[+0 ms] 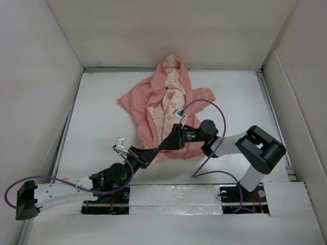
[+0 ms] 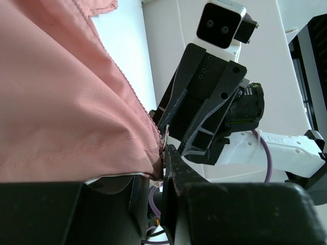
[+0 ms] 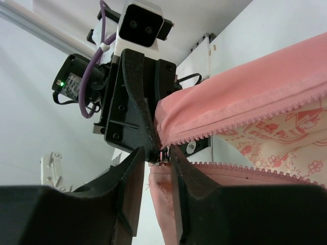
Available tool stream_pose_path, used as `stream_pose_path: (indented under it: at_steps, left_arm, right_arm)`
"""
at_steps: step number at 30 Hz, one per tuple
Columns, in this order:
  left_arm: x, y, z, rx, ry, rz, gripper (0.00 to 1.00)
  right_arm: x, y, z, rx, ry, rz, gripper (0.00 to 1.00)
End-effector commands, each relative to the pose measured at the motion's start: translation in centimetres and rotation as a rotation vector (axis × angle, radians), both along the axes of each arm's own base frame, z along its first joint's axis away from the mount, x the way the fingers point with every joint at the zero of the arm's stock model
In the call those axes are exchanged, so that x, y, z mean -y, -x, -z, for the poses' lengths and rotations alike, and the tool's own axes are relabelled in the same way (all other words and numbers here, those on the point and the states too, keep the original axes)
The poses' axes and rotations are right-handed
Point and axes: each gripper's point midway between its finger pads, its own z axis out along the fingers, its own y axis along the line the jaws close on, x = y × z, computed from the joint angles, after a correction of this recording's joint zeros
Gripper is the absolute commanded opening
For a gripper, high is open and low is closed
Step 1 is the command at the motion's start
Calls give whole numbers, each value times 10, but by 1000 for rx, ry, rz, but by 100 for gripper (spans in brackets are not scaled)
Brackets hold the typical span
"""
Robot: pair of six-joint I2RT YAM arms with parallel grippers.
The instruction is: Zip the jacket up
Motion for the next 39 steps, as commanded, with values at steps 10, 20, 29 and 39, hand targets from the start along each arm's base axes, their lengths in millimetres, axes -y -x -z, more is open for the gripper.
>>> stream_pose_path:
  at_steps: [10, 20, 29, 39]
  left_arm:
    - [-6, 3, 51, -16, -76, 7, 0]
    - [-7, 4, 52, -26, -70, 8, 27]
    - [-10, 4, 54, -45, -53, 4, 44]
    - [-13, 2, 57, -71, -42, -20, 29]
  right_arm:
    - [-1, 5, -49, 203, -177, -3, 15]
    - [1, 1, -49, 185, -188, 42, 0]
    - [2, -4, -47, 190, -165, 90, 0]
    - [3, -7, -41, 192, -132, 116, 0]
